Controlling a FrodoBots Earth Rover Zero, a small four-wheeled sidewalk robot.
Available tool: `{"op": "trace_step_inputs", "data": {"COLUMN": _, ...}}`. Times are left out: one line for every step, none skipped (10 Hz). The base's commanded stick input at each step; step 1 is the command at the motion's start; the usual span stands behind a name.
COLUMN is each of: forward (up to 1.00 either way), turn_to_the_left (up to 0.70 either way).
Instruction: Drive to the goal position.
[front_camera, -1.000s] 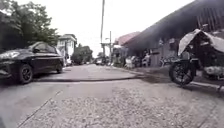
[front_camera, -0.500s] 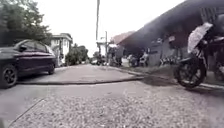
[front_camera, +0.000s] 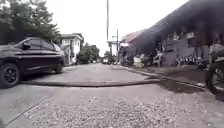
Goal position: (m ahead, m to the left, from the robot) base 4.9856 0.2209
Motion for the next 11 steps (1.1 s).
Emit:
{"op": "trace_step_inputs", "data": {"forward": 0.85, "turn_to_the_left": 0.0}}
{"op": "trace_step_inputs", "data": {"forward": 0.85, "turn_to_the_left": 0.0}}
{"op": "trace_step_inputs", "data": {"forward": 0.85, "turn_to_the_left": 0.0}}
{"op": "trace_step_inputs", "data": {"forward": 0.85, "turn_to_the_left": 0.0}}
{"op": "trace_step_inputs", "data": {"forward": 0.85, "turn_to_the_left": 0.0}}
{"op": "trace_step_inputs", "data": {"forward": 0.7, "turn_to_the_left": 0.0}}
{"op": "trace_step_inputs", "data": {"forward": 0.7, "turn_to_the_left": 0.0}}
{"op": "trace_step_inputs", "data": {"forward": 0.7, "turn_to_the_left": 0.0}}
{"op": "trace_step_inputs", "data": {"forward": 0.7, "turn_to_the_left": 0.0}}
{"op": "trace_step_inputs", "data": {"forward": 0.7, "turn_to_the_left": 0.0}}
{"op": "trace_step_inputs", "data": {"forward": 0.7, "turn_to_the_left": 0.0}}
